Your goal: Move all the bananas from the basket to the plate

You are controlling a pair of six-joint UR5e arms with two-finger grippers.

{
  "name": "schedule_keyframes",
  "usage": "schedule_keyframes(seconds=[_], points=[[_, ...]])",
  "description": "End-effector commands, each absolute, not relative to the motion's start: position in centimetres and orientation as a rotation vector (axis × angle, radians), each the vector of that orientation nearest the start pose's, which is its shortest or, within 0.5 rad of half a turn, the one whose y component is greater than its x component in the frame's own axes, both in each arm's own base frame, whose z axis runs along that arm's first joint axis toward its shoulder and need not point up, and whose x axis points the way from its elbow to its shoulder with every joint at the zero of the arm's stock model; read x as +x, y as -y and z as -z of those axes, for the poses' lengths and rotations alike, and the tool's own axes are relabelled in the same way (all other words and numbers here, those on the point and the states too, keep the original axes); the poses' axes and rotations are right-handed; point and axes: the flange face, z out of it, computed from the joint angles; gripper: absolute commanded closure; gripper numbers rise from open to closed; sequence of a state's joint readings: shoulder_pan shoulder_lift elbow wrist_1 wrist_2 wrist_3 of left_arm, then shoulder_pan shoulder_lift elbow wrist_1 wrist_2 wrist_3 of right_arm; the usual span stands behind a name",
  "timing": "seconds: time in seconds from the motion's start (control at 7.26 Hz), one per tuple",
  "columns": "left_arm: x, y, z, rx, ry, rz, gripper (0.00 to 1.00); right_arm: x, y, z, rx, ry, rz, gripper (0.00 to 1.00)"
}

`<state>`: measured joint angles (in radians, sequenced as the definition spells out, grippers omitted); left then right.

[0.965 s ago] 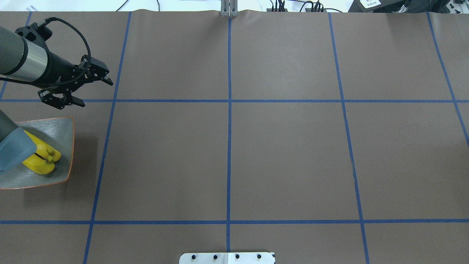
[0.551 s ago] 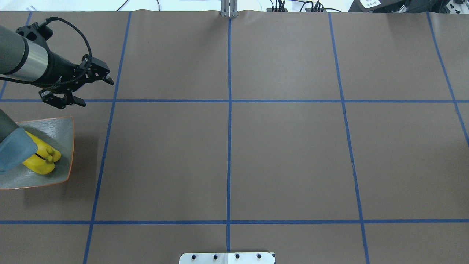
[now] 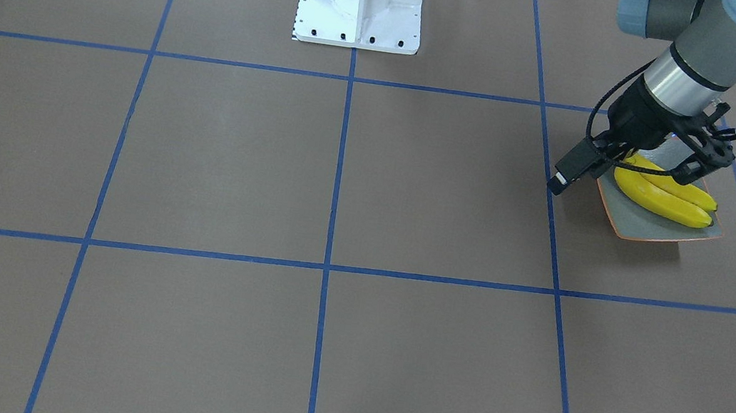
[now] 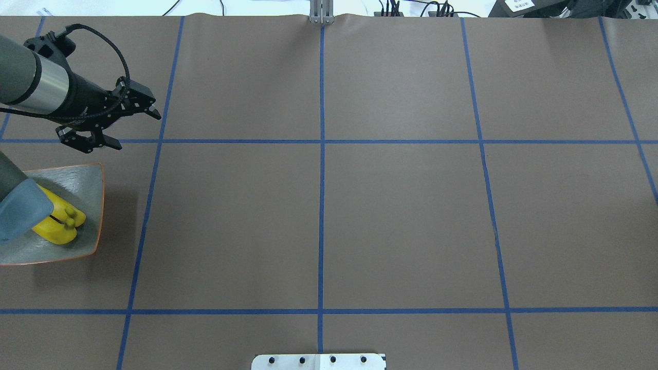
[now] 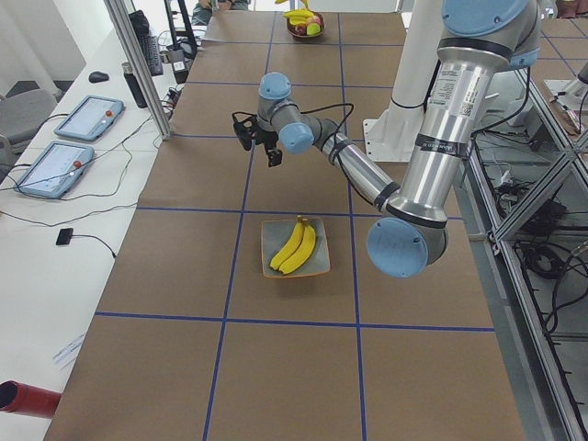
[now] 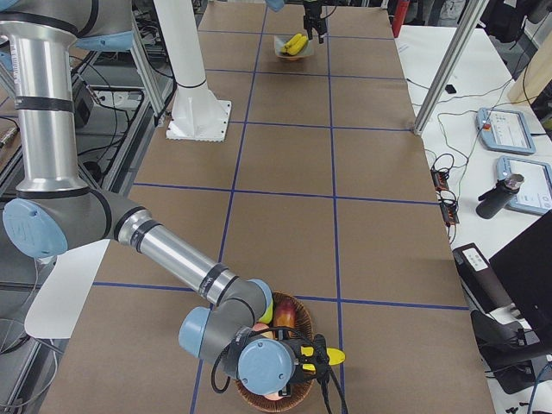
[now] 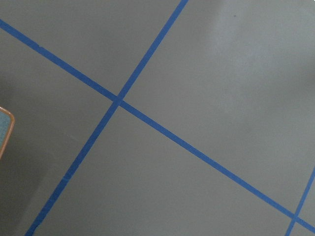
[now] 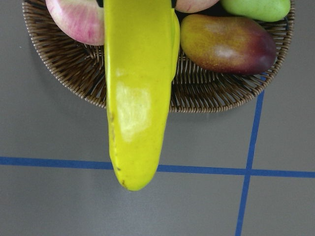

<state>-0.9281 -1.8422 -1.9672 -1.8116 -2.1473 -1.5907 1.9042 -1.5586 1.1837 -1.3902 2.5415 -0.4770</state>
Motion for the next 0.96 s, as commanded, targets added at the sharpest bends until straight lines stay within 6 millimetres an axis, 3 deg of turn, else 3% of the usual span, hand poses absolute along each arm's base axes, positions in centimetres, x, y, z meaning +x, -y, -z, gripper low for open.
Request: schedule_keyframes(seconds=[0.0,0.14,0.28,0.41,0.55,0.83], points=[[26.7,48.8,-30.0,-0.096,-1.045,0.598,0.0,20.8,44.0,-74.5,0.251,0.987,0.013,1.0],[26.8,48.9,-30.1,-0.097,-1.044,0.599,0.0,20.8,45.1,-71.9,0.247,0.992,-0.034,1.0],[27.1,49.0,-30.2,-0.1,-1.041,0.594,0.0,19.2,46.2,-70.7,0.218,1.032,-0.071,1.0],[28.0,50.2,-29.7,-0.102,-1.043,0.592,0.0,15.8,47.6,-69.6,0.191,1.148,-0.063,1.0],[28.8,51.1,-29.2,-0.1,-1.048,0.589,0.0,13.6,50.5,-66.8,0.164,1.213,-0.07,1.0],[30.8,53.7,-27.5,-0.054,-1.126,0.553,0.0,8.6,58.8,-57.2,0.126,1.236,-0.079,1.0]])
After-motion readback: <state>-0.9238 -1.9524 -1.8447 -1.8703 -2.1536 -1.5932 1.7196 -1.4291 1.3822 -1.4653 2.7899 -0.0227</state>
